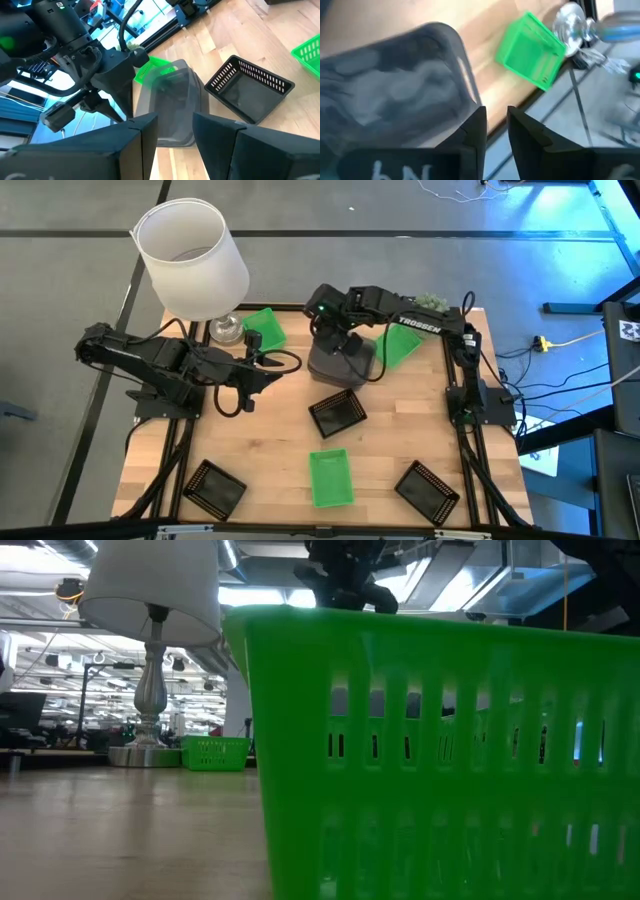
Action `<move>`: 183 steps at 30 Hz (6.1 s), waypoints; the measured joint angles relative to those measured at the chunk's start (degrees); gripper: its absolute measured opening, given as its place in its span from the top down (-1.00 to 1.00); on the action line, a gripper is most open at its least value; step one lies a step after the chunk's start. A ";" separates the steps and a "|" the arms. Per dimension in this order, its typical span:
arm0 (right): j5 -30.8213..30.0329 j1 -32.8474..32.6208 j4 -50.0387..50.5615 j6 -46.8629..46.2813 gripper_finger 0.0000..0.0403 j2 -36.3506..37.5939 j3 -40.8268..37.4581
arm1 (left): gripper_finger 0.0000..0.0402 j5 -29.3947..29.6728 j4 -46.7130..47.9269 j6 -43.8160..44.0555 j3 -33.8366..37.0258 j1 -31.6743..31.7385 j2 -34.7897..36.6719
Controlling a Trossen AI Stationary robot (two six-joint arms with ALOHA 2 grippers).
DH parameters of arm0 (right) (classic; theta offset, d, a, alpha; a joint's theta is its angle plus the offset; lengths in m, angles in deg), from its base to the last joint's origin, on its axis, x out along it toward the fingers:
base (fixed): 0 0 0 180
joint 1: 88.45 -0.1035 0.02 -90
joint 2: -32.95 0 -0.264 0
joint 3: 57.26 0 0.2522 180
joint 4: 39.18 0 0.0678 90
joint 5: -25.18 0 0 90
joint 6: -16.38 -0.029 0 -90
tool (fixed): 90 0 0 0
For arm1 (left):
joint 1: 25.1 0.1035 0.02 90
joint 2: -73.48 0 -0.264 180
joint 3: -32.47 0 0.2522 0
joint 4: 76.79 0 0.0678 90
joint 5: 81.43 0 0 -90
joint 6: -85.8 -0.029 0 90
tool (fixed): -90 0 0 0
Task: Stack baskets by color
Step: Move the left black basket to the left side of the table
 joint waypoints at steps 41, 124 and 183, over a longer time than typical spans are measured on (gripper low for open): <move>44.38 -0.43 26.88 -28.16 0.60 23.78 4.83 | 0.43 -25.65 26.89 65.59 -0.02 -8.73 -1.65; 43.83 -6.61 18.16 -44.76 0.60 29.20 -4.50 | 0.43 -11.02 23.37 80.54 0.04 -45.88 -37.16; 43.72 -6.61 18.18 -44.96 0.60 29.20 -4.50 | 0.99 -15.98 12.62 82.11 6.08 -32.58 -39.94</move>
